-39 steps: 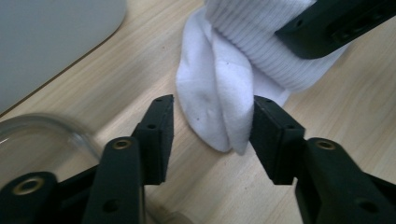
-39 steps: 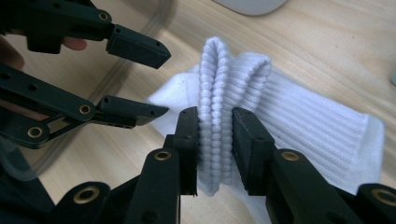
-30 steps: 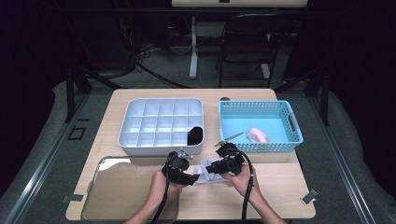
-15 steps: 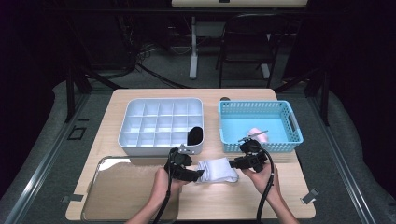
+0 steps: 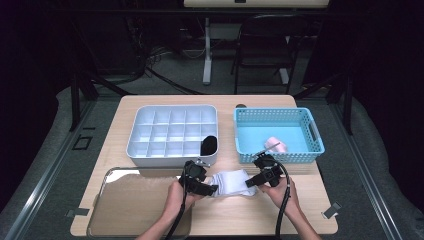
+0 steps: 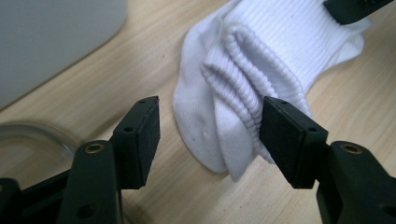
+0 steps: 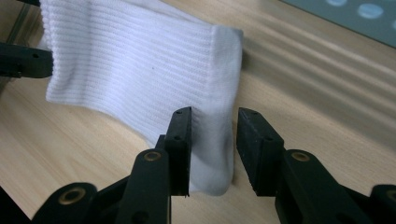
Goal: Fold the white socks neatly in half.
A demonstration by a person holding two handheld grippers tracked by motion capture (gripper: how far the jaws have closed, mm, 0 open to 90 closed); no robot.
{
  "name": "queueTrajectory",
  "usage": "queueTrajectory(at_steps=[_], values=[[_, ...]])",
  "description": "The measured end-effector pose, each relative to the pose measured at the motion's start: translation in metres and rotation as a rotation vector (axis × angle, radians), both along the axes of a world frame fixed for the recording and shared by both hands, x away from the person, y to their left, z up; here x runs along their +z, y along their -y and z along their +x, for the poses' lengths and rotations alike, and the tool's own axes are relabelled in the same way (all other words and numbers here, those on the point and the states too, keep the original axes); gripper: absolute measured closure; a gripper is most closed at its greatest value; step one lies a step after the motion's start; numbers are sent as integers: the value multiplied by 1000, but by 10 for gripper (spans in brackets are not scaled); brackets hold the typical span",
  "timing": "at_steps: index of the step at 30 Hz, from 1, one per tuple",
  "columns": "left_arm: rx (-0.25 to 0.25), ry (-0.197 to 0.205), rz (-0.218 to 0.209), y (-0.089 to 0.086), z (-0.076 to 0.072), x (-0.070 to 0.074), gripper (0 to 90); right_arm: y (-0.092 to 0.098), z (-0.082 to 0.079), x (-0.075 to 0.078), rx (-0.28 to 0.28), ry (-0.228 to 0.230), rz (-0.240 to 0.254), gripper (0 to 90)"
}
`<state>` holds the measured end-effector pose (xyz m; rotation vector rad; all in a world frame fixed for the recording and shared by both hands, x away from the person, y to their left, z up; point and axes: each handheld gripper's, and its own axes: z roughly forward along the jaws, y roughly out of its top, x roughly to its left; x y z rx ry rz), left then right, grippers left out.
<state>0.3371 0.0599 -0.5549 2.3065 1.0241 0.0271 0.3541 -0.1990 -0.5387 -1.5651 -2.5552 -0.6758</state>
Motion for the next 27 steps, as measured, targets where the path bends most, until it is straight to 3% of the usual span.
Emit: queueTrajectory(at_steps=[4,5,7,8,9,13,14,20,22,23,27], values=[[-8,-11,-3,-1,-1,-2,439,1,0,-3,3,-12,5,663],[-11,-11,-3,-1,-1,-3,462,1,0,-3,13,-15,-17,665],[-19,2,-4,-3,-3,-4,501,-1,0,-5,11,-17,-2,688],[-23,8,-2,-3,-4,-4,514,-1,-1,-6,7,9,-5,701],[-28,7,2,-3,-5,-6,525,0,0,-5,33,3,-23,703],[-36,11,0,-3,-6,-7,578,0,0,-11,47,-18,-35,698],[-39,15,2,-3,-6,-7,595,0,-1,-13,19,-13,8,697],[-50,15,2,-2,-7,-8,661,1,2,-11,79,-28,-47,707],[-56,16,3,-2,-8,-8,674,0,1,-11,70,-26,-35,714],[-57,16,3,-2,-8,-8,683,-1,0,-12,54,-21,-10,731],[-56,12,-7,-2,-7,-9,708,-3,-1,-11,71,-12,-31,802]])
